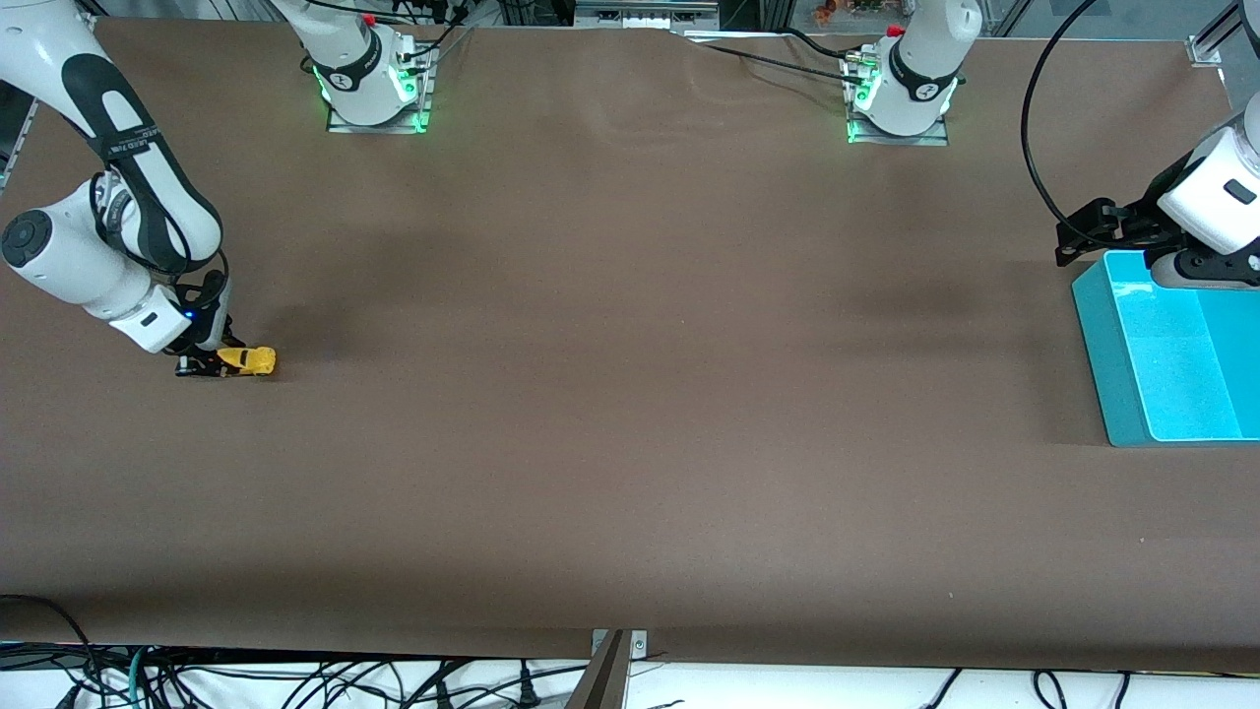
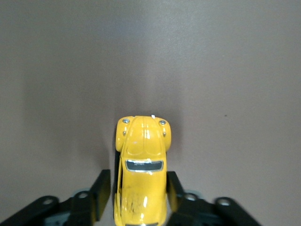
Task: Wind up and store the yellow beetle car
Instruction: 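Drag the held car backward along the table with the right gripper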
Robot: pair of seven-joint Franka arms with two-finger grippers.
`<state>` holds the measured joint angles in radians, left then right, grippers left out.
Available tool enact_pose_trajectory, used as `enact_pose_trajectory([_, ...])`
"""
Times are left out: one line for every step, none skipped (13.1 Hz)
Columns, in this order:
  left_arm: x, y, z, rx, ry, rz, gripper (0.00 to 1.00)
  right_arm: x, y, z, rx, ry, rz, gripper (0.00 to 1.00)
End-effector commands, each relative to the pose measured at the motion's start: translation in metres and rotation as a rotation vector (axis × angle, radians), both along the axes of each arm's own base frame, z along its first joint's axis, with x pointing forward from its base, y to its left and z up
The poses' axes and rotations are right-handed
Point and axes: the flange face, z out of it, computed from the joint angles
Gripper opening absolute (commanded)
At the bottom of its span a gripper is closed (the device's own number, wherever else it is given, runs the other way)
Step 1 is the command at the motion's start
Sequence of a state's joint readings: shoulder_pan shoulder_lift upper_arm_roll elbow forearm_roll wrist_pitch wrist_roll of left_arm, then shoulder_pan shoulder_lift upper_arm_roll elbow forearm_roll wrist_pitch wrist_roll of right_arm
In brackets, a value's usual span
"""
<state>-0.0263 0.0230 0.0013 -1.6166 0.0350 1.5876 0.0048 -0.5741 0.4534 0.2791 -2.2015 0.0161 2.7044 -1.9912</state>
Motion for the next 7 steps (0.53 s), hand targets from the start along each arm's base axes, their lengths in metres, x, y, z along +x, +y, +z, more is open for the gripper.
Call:
enact_pose_trajectory([0.004, 0.0, 0.006, -0.011, 0.005, 0.013, 1.0, 0.009, 0.012, -0.008, 0.038, 0.004, -0.013, 1.0])
enact_pose_trajectory([0.004, -0.001, 0.005, -0.011, 0.006, 0.011, 1.0, 0.017, 0.02, 0.001, 0.049, 0.015, -0.016, 1.0])
enact_pose_trajectory([0.004, 0.0, 0.005, -0.011, 0.006, 0.011, 1.0, 0.026, 0.026, 0.015, 0.058, 0.027, -0.024, 1.0])
enact_pose_trajectory([0.004, 0.0, 0.006, -0.011, 0.005, 0.011, 1.0, 0.036, 0.036, 0.028, 0.068, 0.043, -0.021, 1.0])
enact_pose_trajectory([0.004, 0.0, 0.005, -0.011, 0.006, 0.011, 1.0, 0.044, 0.04, 0.043, 0.07, 0.048, -0.019, 1.0])
enact_pose_trajectory([0.004, -0.001, 0.005, -0.011, 0.006, 0.011, 1.0, 0.052, 0.05, 0.058, 0.071, 0.052, -0.019, 1.0])
enact_pose_trajectory([0.004, 0.0, 0.005, -0.011, 0.006, 0.013, 1.0, 0.057, 0.055, 0.074, 0.067, 0.057, -0.03, 1.0])
